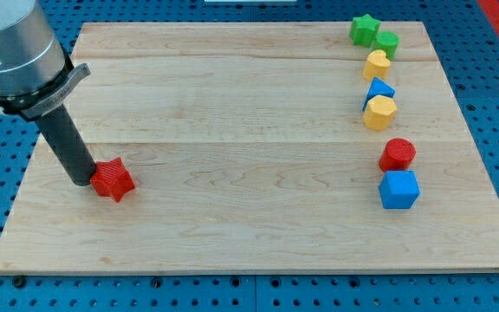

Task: Move the red star towards the line of blocks

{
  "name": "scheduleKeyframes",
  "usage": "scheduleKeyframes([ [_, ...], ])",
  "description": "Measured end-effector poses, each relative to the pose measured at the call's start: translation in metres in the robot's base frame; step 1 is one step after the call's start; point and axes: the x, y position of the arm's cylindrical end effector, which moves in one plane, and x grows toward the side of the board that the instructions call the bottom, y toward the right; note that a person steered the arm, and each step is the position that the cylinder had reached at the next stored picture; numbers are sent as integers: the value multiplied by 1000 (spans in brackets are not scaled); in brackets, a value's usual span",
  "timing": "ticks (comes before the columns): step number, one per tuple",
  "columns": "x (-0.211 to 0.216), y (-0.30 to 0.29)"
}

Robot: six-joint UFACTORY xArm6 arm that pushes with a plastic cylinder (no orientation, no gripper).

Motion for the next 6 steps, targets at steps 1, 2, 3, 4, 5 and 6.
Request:
scheduleKeyframes([
  [1, 0, 2],
  [2, 0, 34],
  [3, 0, 75],
  [4, 0, 89],
  [5, 0, 110],
  [6, 0, 144],
])
